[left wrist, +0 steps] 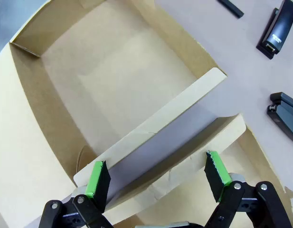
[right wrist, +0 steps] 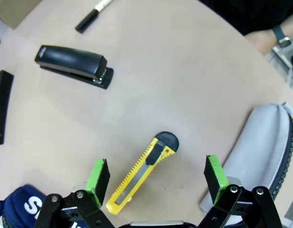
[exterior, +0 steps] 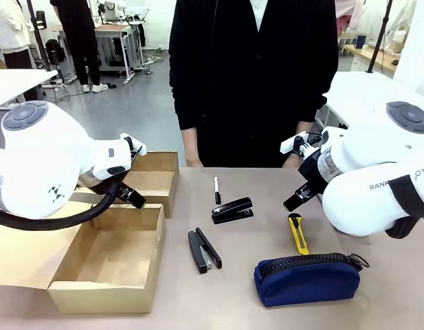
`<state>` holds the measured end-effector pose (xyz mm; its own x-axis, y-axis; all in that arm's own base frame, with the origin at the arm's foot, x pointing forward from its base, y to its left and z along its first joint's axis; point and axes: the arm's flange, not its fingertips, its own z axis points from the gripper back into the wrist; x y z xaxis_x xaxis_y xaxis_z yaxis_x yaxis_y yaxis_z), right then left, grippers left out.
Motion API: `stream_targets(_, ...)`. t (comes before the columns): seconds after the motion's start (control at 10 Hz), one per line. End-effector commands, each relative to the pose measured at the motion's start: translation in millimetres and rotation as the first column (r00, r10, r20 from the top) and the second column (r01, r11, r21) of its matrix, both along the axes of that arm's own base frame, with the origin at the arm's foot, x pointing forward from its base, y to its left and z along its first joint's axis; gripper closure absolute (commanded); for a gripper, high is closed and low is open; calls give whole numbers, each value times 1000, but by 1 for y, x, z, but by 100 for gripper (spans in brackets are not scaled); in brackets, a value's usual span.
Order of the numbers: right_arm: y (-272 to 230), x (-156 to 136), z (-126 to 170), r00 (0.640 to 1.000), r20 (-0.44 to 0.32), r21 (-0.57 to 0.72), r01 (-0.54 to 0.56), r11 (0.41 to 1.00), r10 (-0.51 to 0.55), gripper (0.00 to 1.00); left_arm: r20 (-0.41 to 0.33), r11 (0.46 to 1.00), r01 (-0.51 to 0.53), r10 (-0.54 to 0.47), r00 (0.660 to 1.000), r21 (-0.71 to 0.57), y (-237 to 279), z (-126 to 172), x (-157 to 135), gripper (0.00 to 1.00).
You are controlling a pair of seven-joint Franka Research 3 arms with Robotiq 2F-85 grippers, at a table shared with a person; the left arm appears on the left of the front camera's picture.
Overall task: Place items inside the box.
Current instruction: Pick up a Pencil pouch or Stapler and place it inside the Mailer Box closest to the robot.
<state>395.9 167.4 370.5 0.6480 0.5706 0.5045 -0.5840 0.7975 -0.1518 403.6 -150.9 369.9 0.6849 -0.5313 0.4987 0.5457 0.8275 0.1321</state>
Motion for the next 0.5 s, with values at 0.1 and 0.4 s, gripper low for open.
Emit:
stream_targets(0.1,-2,-1,25,998,-21,46,57,997,-56,0,13,996,76,-75,997,-52,-1,38,-23,0)
stream_targets(0.4,-33,-43,122,986,-130,260,137,956,-106,0,-82,980,-87,73,994,-182,-4,124,-68,0)
